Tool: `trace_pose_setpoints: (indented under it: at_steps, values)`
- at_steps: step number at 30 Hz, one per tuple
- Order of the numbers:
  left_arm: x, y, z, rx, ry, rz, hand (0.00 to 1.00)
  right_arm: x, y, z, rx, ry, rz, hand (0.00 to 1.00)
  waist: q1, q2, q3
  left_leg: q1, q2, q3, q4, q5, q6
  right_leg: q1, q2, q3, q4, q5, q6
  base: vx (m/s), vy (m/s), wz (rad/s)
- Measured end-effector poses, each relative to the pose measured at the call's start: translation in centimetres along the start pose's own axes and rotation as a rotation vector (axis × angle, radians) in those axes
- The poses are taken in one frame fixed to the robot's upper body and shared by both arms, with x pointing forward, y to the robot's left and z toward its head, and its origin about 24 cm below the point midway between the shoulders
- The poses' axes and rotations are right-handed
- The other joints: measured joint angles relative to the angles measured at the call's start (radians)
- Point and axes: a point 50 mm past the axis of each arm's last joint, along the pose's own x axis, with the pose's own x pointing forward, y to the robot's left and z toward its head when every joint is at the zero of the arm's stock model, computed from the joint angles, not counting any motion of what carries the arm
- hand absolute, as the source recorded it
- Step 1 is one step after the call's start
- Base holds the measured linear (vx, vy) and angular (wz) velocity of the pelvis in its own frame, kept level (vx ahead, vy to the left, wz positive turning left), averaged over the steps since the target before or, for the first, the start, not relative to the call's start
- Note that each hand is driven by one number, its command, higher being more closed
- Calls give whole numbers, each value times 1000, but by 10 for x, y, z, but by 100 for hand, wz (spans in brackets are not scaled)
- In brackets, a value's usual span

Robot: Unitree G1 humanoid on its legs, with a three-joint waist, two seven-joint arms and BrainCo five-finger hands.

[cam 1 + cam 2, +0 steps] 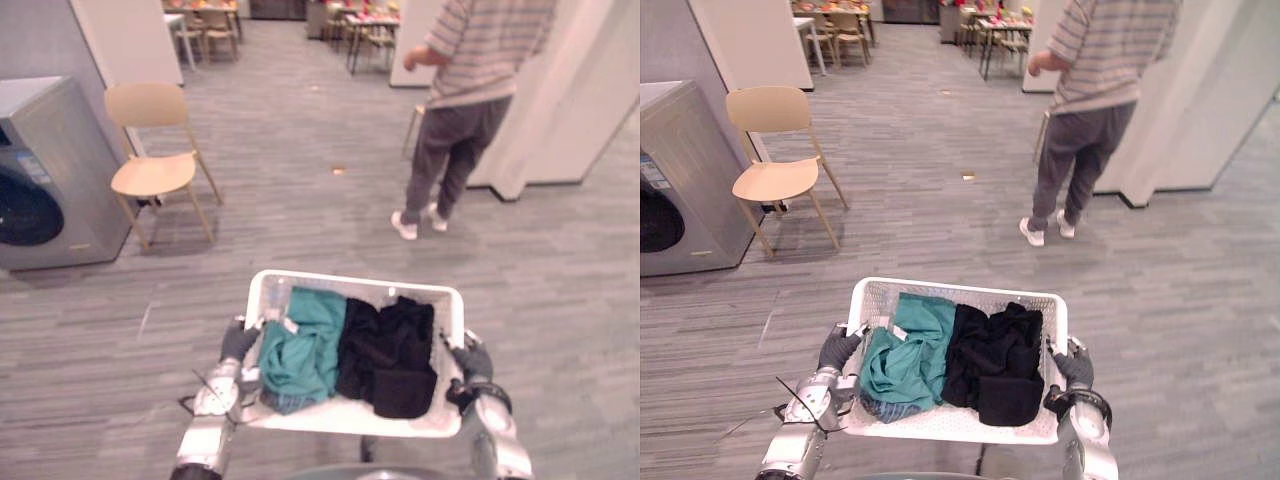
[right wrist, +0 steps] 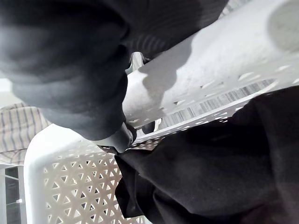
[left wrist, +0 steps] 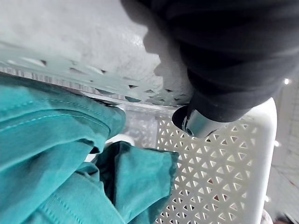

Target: Pick up the laundry basket with both hands and put the clothes into the washing machine.

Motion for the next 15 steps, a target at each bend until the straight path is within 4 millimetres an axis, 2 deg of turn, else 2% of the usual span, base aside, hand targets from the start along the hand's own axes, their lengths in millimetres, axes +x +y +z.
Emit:
trace_pose_setpoints:
  at_steps: [1,2,4,5,12,15]
  values:
    - [0,0,-1,-3,5,1,100,0,-3,0,-13,1,-2,100,1,16,0,-9,28,2,24,-13,-9,28,5,-15,-37,1,-1,453,-99,17]
    - [1,-5,0,-3,1,-20,100,0,-8,2,-14,-1,-12,100,-5,36,1,-23,59,4,-2,-21,-1,69,12,-52,-93,4,-6,364,-95,58]
    - [4,-9,1,-14,-2,-24,100,1,-10,5,-8,-13,-16,100,-4,41,1,-34,88,3,-113,-17,-3,108,12,-93,-143,5,-7,244,-76,49]
    - [1,-4,-19,-4,74,-26,100,-1,-14,-11,-20,60,-11,100,-1,26,-3,-66,44,1,-247,39,7,209,-20,-93,-426,157,42,55,-15,11]
    - [1,-2,-19,0,73,-22,100,-2,-15,-13,-17,66,-15,100,-3,26,-3,-66,45,5,-251,39,6,208,-12,-89,-430,158,41,0,0,-1]
    - [0,5,-21,31,89,-18,100,-2,-16,-24,17,114,-18,100,-3,24,-5,-69,54,24,-255,38,7,196,-6,-72,-435,159,40,-6,1,-19]
